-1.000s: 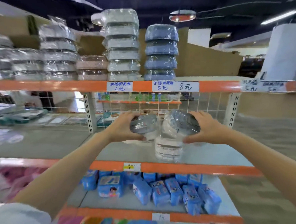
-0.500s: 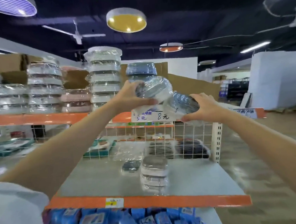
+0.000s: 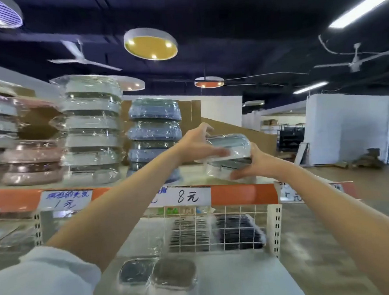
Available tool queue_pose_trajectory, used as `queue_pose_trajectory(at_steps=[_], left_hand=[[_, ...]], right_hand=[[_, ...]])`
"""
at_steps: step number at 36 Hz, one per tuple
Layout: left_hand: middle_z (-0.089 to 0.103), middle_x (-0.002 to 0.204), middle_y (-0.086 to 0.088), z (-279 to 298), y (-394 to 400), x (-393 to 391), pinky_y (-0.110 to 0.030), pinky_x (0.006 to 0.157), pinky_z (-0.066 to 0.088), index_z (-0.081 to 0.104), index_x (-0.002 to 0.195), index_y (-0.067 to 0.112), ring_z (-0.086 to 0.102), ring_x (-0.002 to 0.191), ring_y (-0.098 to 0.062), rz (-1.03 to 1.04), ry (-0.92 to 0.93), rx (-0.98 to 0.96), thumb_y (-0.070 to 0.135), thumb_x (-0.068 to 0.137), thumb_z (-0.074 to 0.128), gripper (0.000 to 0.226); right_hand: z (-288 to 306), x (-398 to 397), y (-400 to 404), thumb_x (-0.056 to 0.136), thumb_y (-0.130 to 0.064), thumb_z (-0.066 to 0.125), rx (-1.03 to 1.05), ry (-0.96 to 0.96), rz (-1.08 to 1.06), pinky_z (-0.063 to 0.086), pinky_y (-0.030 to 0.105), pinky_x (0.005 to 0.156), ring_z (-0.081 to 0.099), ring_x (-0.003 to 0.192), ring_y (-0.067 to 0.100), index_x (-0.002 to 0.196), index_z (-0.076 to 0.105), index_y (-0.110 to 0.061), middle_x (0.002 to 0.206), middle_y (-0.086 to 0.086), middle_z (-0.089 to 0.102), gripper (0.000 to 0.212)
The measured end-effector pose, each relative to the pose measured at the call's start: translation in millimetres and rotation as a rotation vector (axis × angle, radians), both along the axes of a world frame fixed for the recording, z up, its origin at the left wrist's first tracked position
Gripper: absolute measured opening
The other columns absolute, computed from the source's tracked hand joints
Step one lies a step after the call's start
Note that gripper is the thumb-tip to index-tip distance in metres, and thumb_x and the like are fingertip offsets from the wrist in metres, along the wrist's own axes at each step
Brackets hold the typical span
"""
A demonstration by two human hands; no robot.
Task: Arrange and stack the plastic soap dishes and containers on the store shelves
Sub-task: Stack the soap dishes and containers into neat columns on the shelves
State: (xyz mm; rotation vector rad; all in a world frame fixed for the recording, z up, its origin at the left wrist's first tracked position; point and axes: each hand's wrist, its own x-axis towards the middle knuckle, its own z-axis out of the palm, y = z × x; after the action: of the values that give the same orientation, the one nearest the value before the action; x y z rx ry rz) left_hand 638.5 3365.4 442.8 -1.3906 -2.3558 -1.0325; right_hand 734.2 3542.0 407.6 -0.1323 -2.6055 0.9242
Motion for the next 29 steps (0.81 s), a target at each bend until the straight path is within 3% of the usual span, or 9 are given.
queue_pose_trajectory(at_steps=[3,6,9,12,14,18,22,26,29], left_hand=[[0.047,0.138,-0.005,-9,16,-9,-0.023,0.088,0.035,0.035,0.138,0.015,0.046,0.109,-0.012,0.001,-0.052,-0.009,0.047,0.074,0.076,0.082],[0.046,0.14,-0.005,-15,25,-16,-0.023,0.09,0.034,0.035,0.139,0.016,0.045,0.111,-0.012,0.003,-0.077,0.018,0.044,0.073,0.077,0.083],[0.044,0.143,-0.005,-25,31,-23,-0.029,0.101,0.037,0.033,0.141,0.016,0.045,0.123,-0.016,0.01,-0.105,0.09,0.045,0.069,0.079,0.091],[0.033,0.146,-0.004,-33,31,-23,-0.04,0.111,0.032,0.028,0.144,0.018,0.035,0.132,-0.017,0.019,-0.15,0.217,0.049,0.067,0.079,0.097],[0.028,0.147,-0.004,-36,29,-23,-0.04,0.112,0.029,0.025,0.145,0.019,0.031,0.133,-0.017,0.03,-0.167,0.279,0.052,0.07,0.074,0.096],[0.025,0.151,-0.011,-38,20,-23,-0.041,0.109,0.03,0.02,0.147,0.015,0.029,0.136,-0.023,0.053,-0.263,0.287,0.055,0.071,0.068,0.098],[0.032,0.145,-0.014,-37,21,-18,-0.033,0.098,0.034,0.022,0.145,0.01,0.038,0.129,-0.025,0.114,-0.295,0.23,0.038,0.063,0.055,0.093],[0.037,0.143,-0.015,-37,23,-20,-0.043,0.103,0.04,0.02,0.145,0.012,0.047,0.12,-0.027,0.153,-0.362,0.235,0.036,0.06,0.055,0.095],[0.039,0.142,-0.013,-40,22,-24,-0.041,0.101,0.04,0.015,0.147,0.015,0.047,0.119,-0.026,0.159,-0.371,0.202,0.041,0.065,0.056,0.095]], right_hand=[[-7,-11,11,0.061,-0.026,0.09,-0.111,-0.038,-0.014,0.033,0.029,0.108,0.039,0.13,0.012,0.15,-0.013,-0.026,0.136,-0.014,0.035,0.136],[-8,-17,21,0.069,-0.02,0.084,-0.196,-0.029,0.008,0.03,0.028,0.105,0.042,0.125,0.012,0.148,-0.023,-0.025,0.141,-0.006,0.039,0.134],[-8,-17,28,0.077,-0.019,0.078,-0.247,0.0,0.052,0.026,0.027,0.103,0.036,0.126,0.011,0.15,-0.019,-0.023,0.147,0.003,0.038,0.121],[-12,-21,29,0.076,-0.024,0.078,-0.181,0.01,0.082,0.025,0.033,0.109,0.025,0.141,0.019,0.152,-0.01,-0.025,0.158,0.006,0.017,0.115],[-13,-23,30,0.076,-0.031,0.076,-0.146,0.034,0.094,0.024,0.036,0.111,0.022,0.143,0.021,0.152,-0.004,-0.026,0.159,0.003,0.013,0.111],[-14,-25,35,0.074,-0.047,0.071,-0.138,0.07,0.125,0.032,0.036,0.109,0.038,0.134,0.021,0.151,0.008,-0.024,0.151,0.003,0.033,0.102],[-15,-22,36,0.086,-0.034,0.065,-0.145,0.122,0.11,0.039,0.02,0.09,0.05,0.114,0.012,0.143,0.027,-0.015,0.135,0.0,0.05,0.071],[-16,-23,38,0.086,-0.039,0.064,-0.118,0.142,0.062,0.037,0.026,0.094,0.045,0.11,0.01,0.14,0.03,-0.014,0.124,-0.006,0.045,0.068],[-17,-25,40,0.087,-0.045,0.062,-0.115,0.129,0.011,0.041,0.037,0.101,0.046,0.113,0.014,0.138,0.029,-0.015,0.131,-0.002,0.045,0.068]])
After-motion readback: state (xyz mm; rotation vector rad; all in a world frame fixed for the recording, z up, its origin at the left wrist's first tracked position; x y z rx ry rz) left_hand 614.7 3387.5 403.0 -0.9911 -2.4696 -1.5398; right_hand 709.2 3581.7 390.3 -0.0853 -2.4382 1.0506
